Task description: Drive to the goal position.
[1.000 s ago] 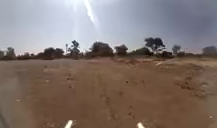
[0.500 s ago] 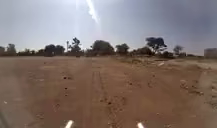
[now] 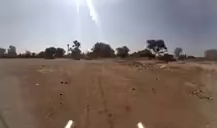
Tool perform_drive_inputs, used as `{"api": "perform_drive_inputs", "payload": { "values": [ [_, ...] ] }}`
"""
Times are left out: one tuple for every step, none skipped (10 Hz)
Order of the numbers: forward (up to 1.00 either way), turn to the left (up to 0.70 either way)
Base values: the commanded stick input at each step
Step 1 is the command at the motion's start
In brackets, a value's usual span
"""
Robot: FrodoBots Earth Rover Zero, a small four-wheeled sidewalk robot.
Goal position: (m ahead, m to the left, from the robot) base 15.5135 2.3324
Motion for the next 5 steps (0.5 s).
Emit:
{"api": "perform_drive_inputs", "payload": {
  "values": [
    [0.5, 0.0],
    [0.5, 0.0],
    [0.5, 0.0],
    [0.5, 0.0],
    [0.5, 0.0]
  ]
}}
